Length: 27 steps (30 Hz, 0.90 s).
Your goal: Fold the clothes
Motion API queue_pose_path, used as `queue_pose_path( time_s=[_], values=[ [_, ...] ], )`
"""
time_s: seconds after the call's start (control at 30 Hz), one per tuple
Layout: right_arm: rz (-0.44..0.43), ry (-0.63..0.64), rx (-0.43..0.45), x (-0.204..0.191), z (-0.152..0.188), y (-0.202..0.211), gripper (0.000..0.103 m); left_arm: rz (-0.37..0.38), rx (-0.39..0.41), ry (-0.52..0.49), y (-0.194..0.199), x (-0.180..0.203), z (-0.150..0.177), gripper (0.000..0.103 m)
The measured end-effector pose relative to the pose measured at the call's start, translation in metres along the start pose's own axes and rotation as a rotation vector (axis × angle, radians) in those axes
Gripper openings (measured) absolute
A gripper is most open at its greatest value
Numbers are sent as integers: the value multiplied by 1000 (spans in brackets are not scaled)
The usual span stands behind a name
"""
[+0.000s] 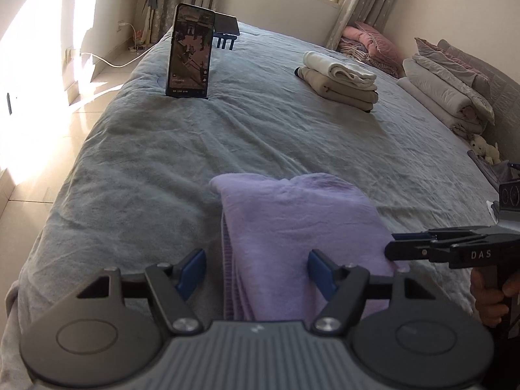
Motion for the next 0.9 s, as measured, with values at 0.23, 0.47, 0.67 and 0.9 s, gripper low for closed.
queue_pose_path(
  time_s=[0.23,0.47,0.67,0.9],
  values=[
    [-65,-94,58,2,-4,-17,52,93,96,178,-8,-12,4,38],
    [-75,-132,117,4,-3,-21,20,102,183,233,-10,-3,8,20],
    [-75,-119,173,0,-17,2,17,110,216,200,-2,24,-8,18],
    [-16,-34,261,7,-46,47,17,140,246,161,-8,73,-32,18]
  ],
)
Point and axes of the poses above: each gripper's, at about its wrist camera, not at the fingertips, and y roughly against the way its jaws point, x to its right, z to its underside, the point moved 10 cm from there along -y, roughly the way its jaws point, and after that the axes turned 5 degrees about x, right-handed, at the moved point
